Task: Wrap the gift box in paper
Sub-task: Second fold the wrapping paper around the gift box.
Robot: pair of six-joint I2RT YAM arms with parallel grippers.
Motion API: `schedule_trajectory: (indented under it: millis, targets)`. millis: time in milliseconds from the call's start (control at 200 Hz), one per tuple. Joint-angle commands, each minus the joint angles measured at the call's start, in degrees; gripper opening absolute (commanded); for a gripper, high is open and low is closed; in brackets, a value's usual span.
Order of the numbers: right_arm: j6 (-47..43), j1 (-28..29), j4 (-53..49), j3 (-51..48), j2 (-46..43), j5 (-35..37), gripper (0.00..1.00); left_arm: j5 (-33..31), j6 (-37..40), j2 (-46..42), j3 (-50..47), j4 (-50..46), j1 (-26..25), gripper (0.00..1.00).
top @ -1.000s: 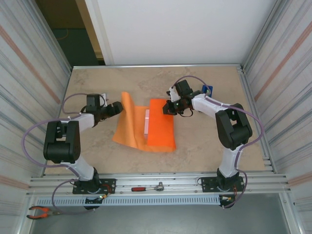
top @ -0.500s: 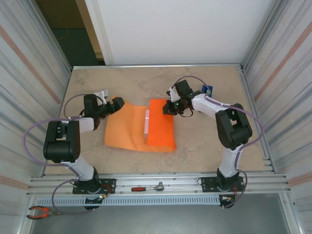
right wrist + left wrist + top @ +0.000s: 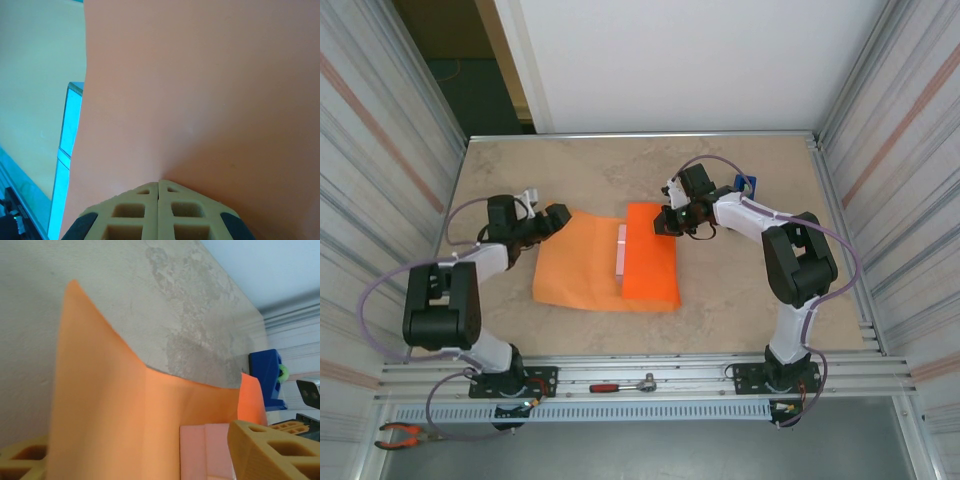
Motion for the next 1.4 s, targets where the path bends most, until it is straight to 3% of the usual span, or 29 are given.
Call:
schedule_trajectory:
  millis: [0,251,481,1027,1238,1393]
  targets:
    - [-1.7,0.9,-3.1,-2.9,4.0,3.6,0.0,-4.1,2.4,-4.4,-1.2,-11.6,0.9,0.68]
    - [-1.6,0.9,-2.7,-3.5,3.9,3.4,0.0,-8.0,-2.5,-13.3,-10.6,-11.5,1.3,0.53]
    - [-1.7,0.9,-2.3,-3.9,3.9,3.3,0.0,-12.3,-2.0,-22.5,-13.3,-14.9,1.4,0.49]
    - [-1.5,1.0,-1.5,-4.6,3.6,3.1,0.0,-12.3,1.3,-20.1,-11.2,-20.6,1.3,0.32]
    - [-1.5,1.0,-1.6,-4.6,3.6,3.0,0.0,-13.2,1.7,-20.7,-11.0,-20.9,1.4,0.2]
    - [-1.5,1.1,-1.7,-4.6,3.5,3.1,0.0,-12.2,2.5,-21.3,-10.2,-20.6,1.3,0.05]
